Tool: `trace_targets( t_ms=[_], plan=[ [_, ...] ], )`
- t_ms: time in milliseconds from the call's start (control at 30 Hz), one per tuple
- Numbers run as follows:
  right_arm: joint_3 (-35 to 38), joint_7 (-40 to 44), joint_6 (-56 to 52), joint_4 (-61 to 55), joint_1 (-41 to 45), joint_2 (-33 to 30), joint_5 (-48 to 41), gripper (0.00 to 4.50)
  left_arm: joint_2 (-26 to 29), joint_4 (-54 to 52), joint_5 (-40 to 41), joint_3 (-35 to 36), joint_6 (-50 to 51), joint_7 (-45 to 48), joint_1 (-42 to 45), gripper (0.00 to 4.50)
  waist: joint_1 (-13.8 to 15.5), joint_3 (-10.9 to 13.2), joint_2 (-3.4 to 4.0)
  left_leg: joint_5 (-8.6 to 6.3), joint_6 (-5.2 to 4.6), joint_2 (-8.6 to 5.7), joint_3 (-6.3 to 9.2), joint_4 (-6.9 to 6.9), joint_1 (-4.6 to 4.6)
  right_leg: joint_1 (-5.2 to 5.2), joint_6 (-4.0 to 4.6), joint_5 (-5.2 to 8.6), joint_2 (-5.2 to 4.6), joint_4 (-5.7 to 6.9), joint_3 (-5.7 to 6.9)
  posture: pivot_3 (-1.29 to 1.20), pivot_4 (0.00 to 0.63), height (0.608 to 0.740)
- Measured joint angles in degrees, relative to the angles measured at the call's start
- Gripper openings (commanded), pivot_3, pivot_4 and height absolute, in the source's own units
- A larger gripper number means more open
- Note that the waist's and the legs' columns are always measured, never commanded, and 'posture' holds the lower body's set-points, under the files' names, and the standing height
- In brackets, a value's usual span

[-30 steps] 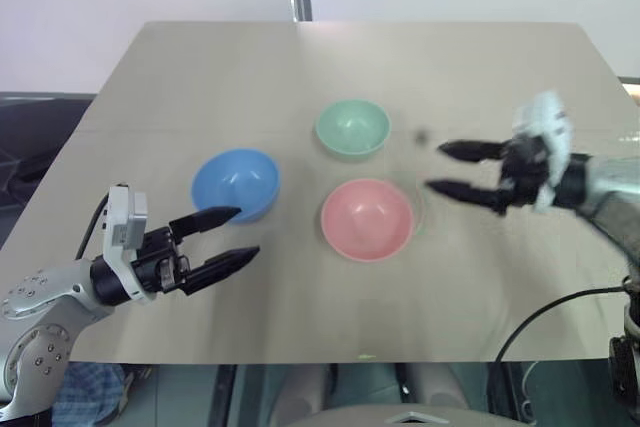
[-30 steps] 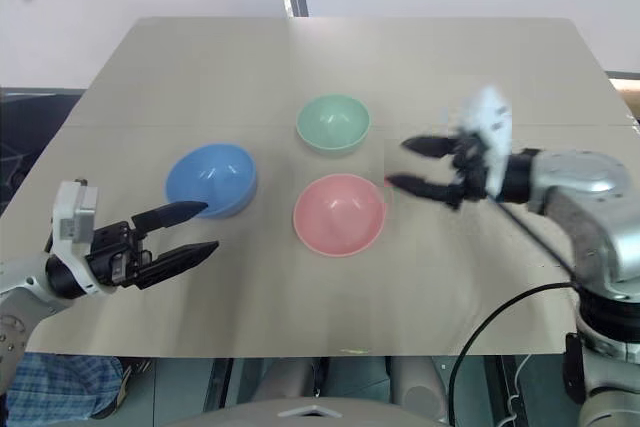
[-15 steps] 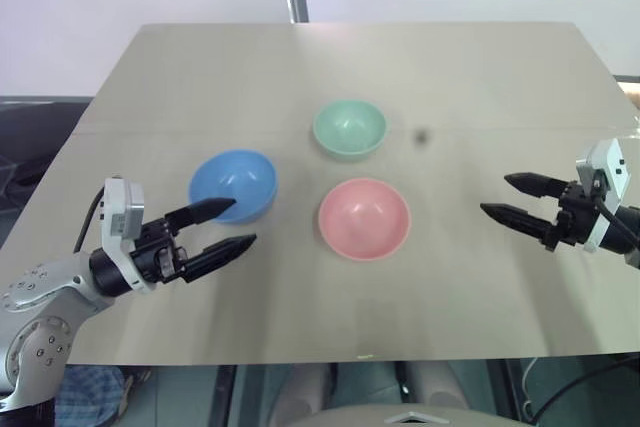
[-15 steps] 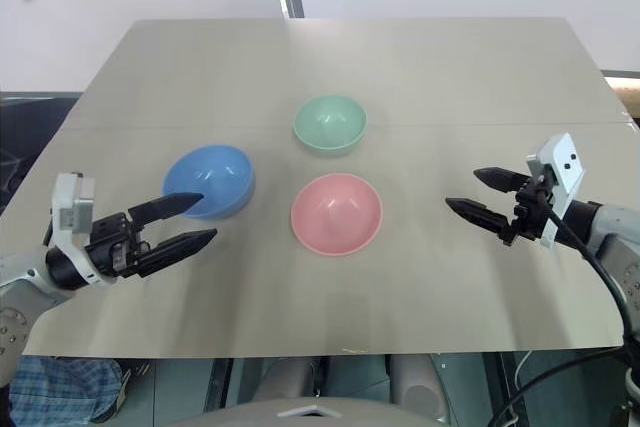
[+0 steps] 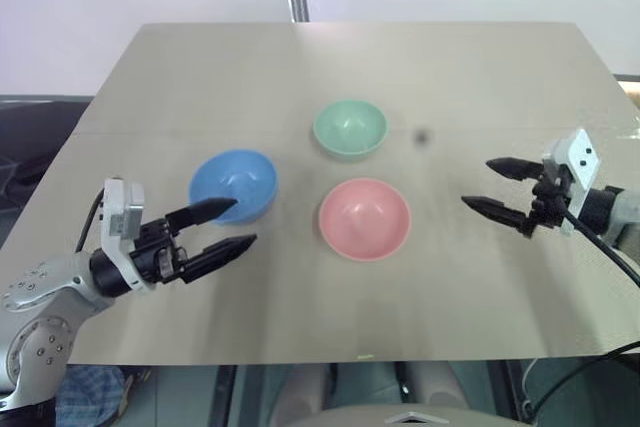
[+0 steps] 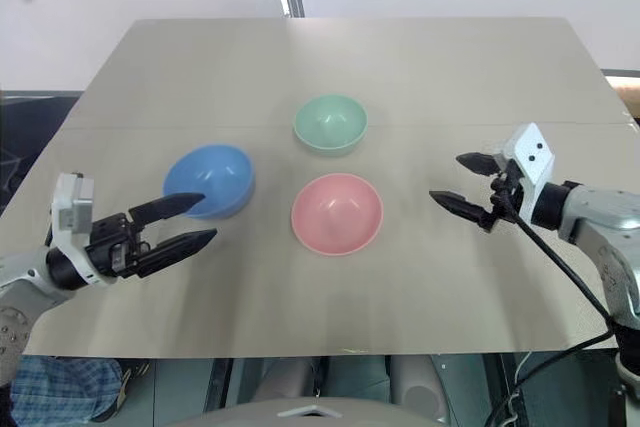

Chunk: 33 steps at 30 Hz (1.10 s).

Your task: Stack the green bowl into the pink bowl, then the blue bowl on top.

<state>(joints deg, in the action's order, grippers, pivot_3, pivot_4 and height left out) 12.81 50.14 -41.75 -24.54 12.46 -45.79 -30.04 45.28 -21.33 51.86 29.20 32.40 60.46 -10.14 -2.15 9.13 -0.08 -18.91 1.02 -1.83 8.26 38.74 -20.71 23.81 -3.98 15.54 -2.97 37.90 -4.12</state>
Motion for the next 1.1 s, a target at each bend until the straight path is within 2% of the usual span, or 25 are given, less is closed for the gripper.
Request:
trace_targets(
  t_ms=[200,333,467,1100],
  plan=[
    [-7.3,-0.6,1.9,5.2,7.4,0.1,3.5,4.31,-1.0,-0.5,2.9,3.8,1.1,-2.5,-0.9,4.5,-0.3,0.0,0.0,0.0,0.0,0.02,-0.04,0.0,0.04,0.02,0.0,0.0,-0.01,0.04,-0.04,0.0,0.15,0.74],
    [-16.4,-1.8,2.9,11.9,17.9,1.3,10.5,4.31,-1.2,-0.9,3.9,7.0,1.1,-3.3,-2.8,4.5,-0.3,0.0,0.03,0.0,0.01,0.03,-0.03,0.0,0.02,0.06,0.01,-0.01,0.01,0.04,-0.04,0.0,0.15,0.74],
    [-23.2,-1.5,6.9,17.5,24.7,5.5,15.4,4.31,-1.1,-1.3,4.9,9.8,1.4,-4.1,-4.2,4.5,-0.1,0.0,0.02,0.0,0.01,0.0,0.0,0.0,-0.09,0.1,0.01,-0.01,-0.06,-0.05,0.06,0.0,0.15,0.74],
    [-26.0,0.8,13.4,21.2,30.1,12.6,20.2,4.31,-2.0,-5.7,6.9,12.4,1.7,-5.9,-8.5,4.5,-0.4,0.0,0.02,0.0,0.01,0.0,-0.09,-0.03,-0.1,0.25,0.02,-0.01,-0.13,0.04,0.14,0.0,0.15,0.74]
  ],
)
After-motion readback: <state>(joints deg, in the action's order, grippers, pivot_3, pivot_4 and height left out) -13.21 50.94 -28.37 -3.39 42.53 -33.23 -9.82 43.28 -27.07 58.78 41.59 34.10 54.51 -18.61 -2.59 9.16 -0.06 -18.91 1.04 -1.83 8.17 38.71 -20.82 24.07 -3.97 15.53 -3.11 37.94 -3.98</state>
